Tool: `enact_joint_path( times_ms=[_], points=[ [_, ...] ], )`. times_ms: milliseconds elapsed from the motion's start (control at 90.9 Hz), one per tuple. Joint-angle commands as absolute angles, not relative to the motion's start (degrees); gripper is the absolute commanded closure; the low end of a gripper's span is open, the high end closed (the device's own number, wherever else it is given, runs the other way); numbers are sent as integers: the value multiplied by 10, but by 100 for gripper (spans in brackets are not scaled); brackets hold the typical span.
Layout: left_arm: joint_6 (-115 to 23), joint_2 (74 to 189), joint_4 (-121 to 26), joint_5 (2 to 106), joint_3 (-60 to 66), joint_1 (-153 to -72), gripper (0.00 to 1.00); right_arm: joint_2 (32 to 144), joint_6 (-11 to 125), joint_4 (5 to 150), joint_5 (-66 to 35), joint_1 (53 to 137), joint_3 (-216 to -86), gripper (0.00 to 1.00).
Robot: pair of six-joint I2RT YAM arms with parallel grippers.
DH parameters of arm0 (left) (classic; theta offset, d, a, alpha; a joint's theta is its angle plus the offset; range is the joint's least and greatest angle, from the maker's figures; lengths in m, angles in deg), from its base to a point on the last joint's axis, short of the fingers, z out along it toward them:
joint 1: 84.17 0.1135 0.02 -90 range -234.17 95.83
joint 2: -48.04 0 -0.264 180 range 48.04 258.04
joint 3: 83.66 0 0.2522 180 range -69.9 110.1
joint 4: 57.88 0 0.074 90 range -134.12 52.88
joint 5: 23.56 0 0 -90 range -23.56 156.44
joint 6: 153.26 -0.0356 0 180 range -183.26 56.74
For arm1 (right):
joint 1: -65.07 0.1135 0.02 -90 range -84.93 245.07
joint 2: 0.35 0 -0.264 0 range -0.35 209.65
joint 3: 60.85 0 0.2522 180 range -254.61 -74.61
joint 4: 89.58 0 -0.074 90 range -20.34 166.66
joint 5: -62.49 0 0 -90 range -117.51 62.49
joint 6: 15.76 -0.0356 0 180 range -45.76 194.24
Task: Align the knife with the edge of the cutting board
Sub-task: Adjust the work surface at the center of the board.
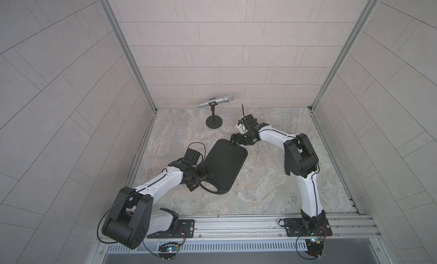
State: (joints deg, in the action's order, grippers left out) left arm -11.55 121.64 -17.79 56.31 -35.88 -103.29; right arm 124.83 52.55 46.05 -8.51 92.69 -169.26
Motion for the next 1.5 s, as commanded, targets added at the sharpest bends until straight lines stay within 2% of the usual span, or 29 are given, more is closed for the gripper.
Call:
enact_joint_path(
  times_ms=[0,176,682,1024,1255,1376,1431,1486],
  points=[
    [-140,1225,-156,557,-337,-1020,0,1261,528,441,-91,925,-1667,6],
    [-151,1246,-146,563,-313,-1007,0,1236,520,468,-87,933,-1613,10],
    [-121,1282,-185,549,-316,-1007,0,1155,488,528,-117,951,-1449,13],
    [-143,1356,-172,558,-264,-1007,0,1059,432,602,-109,953,-1294,16],
    [-157,1315,-122,583,-246,-1007,1,1013,426,633,-104,949,-1242,14],
    [-174,1269,-80,603,-233,-1007,11,991,429,634,-98,939,-1234,16],
    [-181,1246,-65,614,-233,-1006,25,979,432,631,-90,931,-1234,20],
    [-183,1225,-55,619,-239,-1004,43,968,437,622,-82,922,-1238,26]
  ],
)
